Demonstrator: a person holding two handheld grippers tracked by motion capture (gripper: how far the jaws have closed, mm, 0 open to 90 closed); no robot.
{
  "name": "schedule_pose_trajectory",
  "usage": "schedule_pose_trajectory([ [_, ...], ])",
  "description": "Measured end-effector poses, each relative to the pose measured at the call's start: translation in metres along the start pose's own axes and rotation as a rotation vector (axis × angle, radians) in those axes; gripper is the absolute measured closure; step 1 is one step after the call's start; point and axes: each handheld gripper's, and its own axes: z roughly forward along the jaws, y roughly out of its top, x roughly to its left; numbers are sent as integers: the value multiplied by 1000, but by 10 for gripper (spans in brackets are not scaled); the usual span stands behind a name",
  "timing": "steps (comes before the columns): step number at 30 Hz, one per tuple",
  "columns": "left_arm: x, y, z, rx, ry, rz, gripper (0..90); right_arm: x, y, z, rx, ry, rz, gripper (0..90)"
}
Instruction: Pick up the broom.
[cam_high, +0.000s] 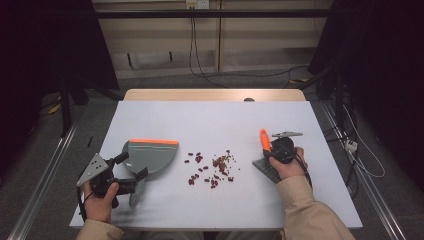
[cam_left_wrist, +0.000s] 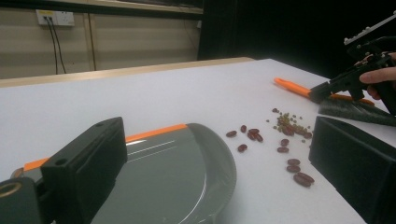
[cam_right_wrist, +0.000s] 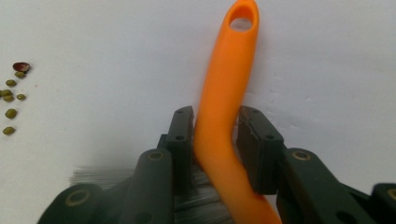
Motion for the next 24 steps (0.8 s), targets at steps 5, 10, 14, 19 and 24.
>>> schedule_pose_trajectory([
  [5, 1, 0, 0, 7, 4, 7, 41, -4, 0, 0, 7, 26, 7, 666],
  [10, 0, 0, 0, 6, 2, 12, 42, -5, 0, 1, 5, 32, 9, 668],
  [14, -1, 0, 0, 5, 5, 14, 44, -3, -2, 2, -5, 22, 17, 667],
  [19, -2, 1, 1, 11, 5, 25, 45, -5, -2, 2, -7, 34, 18, 670],
  [24, -1, 1, 2, 14, 7, 25, 45, -8, -1, 3, -1, 58, 34, 670],
])
